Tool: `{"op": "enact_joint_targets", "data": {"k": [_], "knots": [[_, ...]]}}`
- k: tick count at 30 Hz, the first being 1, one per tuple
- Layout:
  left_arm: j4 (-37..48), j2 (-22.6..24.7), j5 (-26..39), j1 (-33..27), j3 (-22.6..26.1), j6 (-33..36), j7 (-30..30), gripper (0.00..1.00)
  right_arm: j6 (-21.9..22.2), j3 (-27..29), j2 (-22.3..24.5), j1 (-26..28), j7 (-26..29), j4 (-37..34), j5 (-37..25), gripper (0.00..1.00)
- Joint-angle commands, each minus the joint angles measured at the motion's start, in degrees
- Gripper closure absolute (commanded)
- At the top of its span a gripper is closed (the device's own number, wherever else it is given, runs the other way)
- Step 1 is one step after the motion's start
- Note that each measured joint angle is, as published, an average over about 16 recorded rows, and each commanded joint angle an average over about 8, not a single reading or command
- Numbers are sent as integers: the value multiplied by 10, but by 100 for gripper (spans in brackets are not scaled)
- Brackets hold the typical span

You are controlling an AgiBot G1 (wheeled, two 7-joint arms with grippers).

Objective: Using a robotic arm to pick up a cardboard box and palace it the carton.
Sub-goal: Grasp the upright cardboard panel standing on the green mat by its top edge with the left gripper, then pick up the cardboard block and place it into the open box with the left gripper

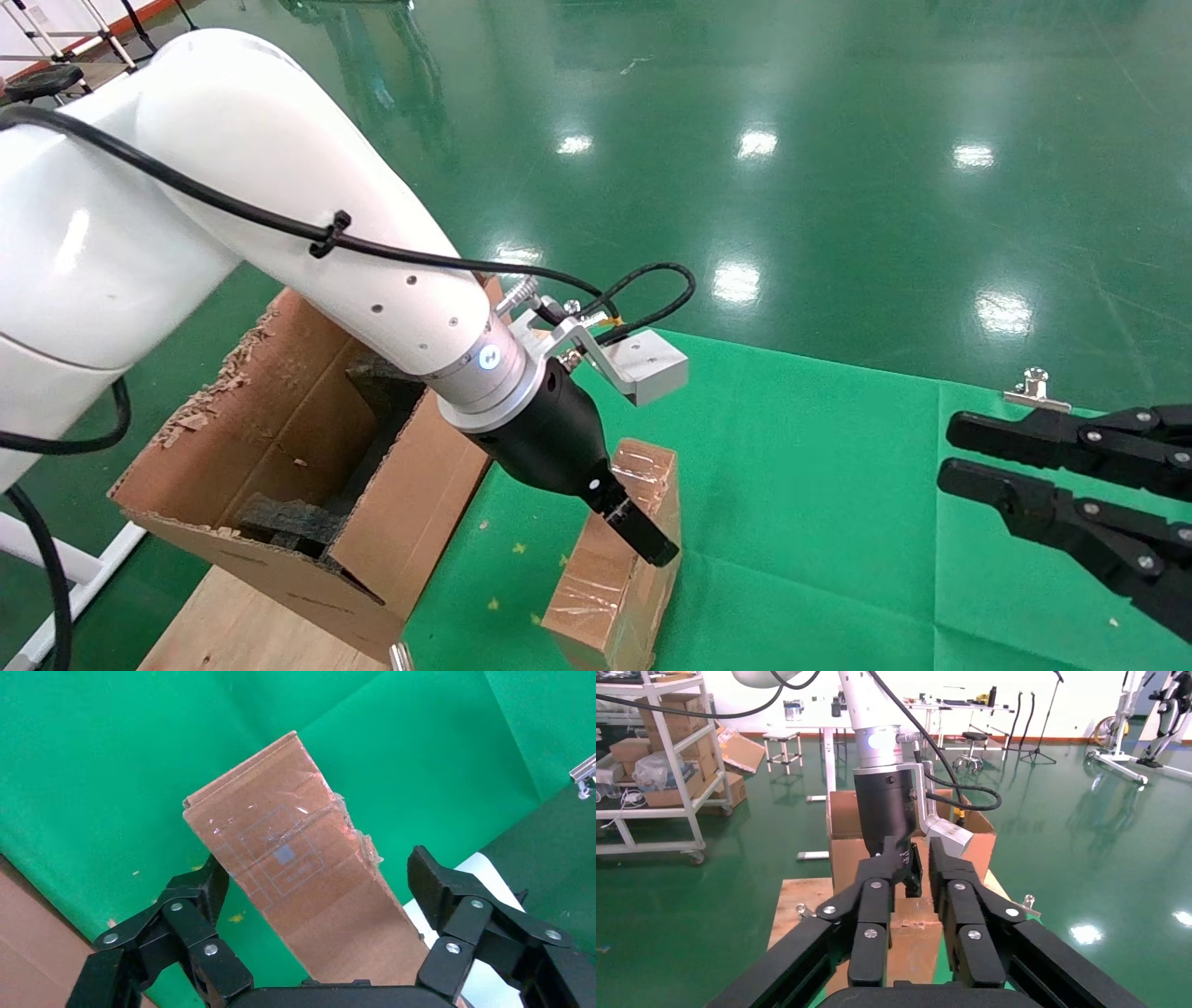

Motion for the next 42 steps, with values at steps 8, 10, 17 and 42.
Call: {"op": "enact_joint_targets", "data": {"k": [8, 10, 17, 42], "knots": [[0, -1, -1, 1, -3, 0, -1, 100, 0, 0, 0, 0, 0, 0, 0, 0], [0, -1, -1, 2, -3, 1, -1, 100, 0, 0, 0, 0, 0, 0, 0, 0], [0, -2, -1, 2, -4, 0, -2, 100, 0, 0, 0, 0, 0, 0, 0, 0], [104, -142, 46, -198, -66, 8, 167, 100, 0, 0, 0, 0, 0, 0, 0, 0]]}}
